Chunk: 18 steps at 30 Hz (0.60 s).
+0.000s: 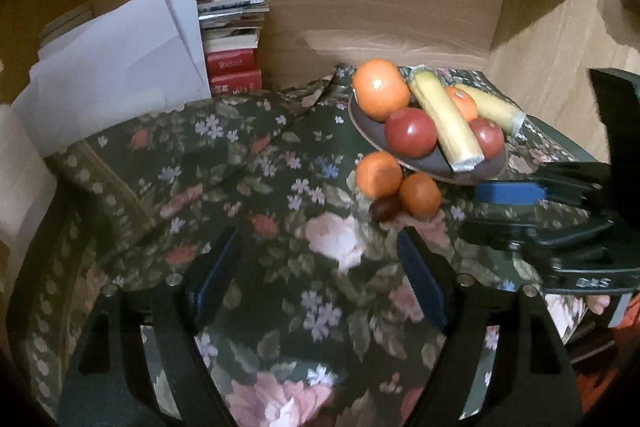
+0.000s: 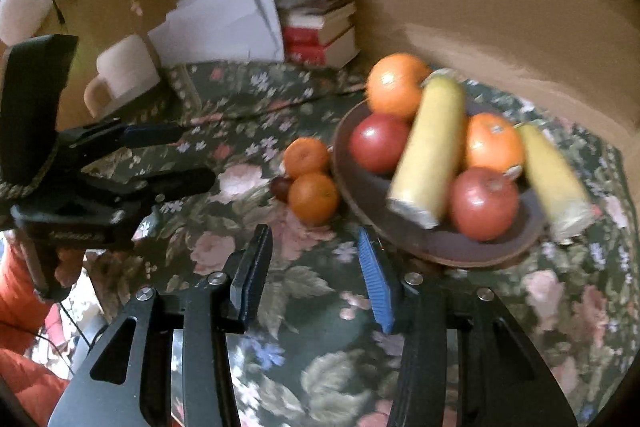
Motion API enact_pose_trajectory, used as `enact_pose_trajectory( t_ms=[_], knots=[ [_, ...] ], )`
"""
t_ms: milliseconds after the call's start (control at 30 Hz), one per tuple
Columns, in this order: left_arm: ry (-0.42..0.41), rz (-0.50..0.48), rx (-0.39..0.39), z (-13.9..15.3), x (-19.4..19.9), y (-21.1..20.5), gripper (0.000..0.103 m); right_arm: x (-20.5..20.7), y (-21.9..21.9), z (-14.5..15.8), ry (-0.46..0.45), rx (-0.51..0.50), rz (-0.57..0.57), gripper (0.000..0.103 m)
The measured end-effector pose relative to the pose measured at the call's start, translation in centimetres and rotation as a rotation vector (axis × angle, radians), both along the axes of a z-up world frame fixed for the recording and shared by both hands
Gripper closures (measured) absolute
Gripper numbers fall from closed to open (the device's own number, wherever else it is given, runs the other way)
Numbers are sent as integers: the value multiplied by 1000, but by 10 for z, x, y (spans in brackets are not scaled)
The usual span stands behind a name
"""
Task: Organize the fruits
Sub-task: 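Lower the yellow cylinder onto the plate with the left tool while the right tool lowers its cylinder, then grasp a small tangerine with the right tool while the left tool grasps the other tangerine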
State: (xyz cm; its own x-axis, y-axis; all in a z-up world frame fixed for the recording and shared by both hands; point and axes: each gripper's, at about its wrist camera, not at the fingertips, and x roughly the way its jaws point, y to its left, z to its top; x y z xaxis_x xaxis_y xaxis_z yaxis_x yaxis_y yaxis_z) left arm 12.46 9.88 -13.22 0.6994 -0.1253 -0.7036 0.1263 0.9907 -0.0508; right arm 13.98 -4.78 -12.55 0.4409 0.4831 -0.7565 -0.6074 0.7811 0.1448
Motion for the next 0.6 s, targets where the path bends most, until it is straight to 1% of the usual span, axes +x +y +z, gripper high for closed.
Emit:
enact_pose_trajectory(
  t_ms=[67,200,300,367,467,533,600],
  knots=[
    [-5,-4,6,-3,-6,2,25,4,8,-5,11,-12,-1,62],
    [-8,-20,-3,-6,-15,6,36,9,18,-12,34,-19,-14,62],
    [-10,-30,-11,-7,-19,9,42,14,25,-14,34,-24,-35,62],
    [-10,-35,-15,-8,-20,10,43,19,25,-16,38,-16,-53,62],
    [-7,-34,-21,-10,-19,10,44,27,24,-17,81,35,-62,64],
    [-5,-35,-21,-11,-17,11,45,28,25,-17,82,47,-59,65],
    [-4,-34,-24,-12,-14,11,45,29,31,-17,65,36,-51,65]
  ],
)
